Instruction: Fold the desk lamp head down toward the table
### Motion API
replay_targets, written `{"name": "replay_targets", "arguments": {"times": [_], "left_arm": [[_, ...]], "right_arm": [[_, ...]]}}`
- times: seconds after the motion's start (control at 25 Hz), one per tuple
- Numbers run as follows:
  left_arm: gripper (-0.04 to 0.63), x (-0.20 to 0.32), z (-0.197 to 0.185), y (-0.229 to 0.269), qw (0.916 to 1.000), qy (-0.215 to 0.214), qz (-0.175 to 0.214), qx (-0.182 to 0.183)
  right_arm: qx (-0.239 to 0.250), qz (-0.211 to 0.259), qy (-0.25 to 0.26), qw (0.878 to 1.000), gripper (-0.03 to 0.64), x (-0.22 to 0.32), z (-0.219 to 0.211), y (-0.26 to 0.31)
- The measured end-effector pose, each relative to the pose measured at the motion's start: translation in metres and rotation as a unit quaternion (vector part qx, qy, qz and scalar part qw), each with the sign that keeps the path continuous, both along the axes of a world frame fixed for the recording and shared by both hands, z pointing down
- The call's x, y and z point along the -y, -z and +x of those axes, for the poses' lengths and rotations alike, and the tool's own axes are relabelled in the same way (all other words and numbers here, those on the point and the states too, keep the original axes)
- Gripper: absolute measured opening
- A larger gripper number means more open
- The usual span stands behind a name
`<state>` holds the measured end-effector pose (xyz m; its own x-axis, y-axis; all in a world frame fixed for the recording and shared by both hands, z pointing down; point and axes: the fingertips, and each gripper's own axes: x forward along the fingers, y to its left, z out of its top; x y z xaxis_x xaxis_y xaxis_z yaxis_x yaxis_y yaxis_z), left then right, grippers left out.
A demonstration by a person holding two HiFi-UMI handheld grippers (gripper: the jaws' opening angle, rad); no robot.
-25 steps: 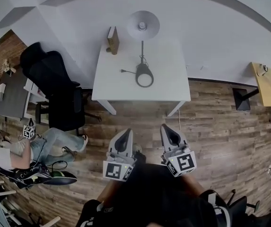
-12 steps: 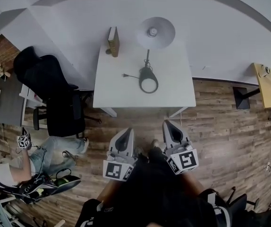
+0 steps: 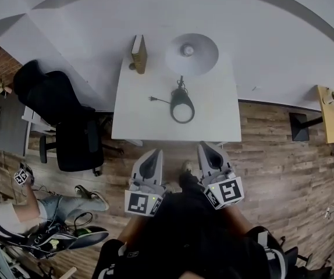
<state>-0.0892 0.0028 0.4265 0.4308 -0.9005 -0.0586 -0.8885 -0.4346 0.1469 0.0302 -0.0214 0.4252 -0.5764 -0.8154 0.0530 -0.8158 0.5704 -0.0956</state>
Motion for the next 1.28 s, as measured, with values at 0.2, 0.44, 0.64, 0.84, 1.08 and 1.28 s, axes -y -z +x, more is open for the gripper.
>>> {"name": "replay_targets", "arguments": {"times": [0.2,0.44,0.64,0.84,1.08,1.28], "left_arm": [[0.021,0.044,0.014,0.014,0.9997,0.024,0.010,-0.005],[0.021,0.089,0.028,0.024,0.9982,0.053,0.020,0.017],[0.021,0.117,0.020,0.035,0.9974,0.066,0.026,0.012],[0.021,0.140,0.008,0.041,0.9983,0.053,0.023,0.010],[0.021,0.166,0.002,0.055,0.9994,0.025,0.023,0.012],[0.026,0.182,0.003,0.060,0.9997,-0.014,0.015,0.017]], "right_arm": [[0.004,0.006,0.034,0.999,0.011,0.045,0.006,0.009],[0.003,0.016,0.068,0.998,0.011,0.091,0.015,0.015],[-0.003,0.023,0.069,0.997,0.011,0.123,0.018,0.018],[0.003,0.021,0.043,0.999,0.011,0.143,0.016,0.024],[0.013,0.017,0.000,1.000,0.011,0.165,0.017,0.032],[0.024,0.015,-0.021,0.999,0.047,0.176,0.018,0.040]]}}
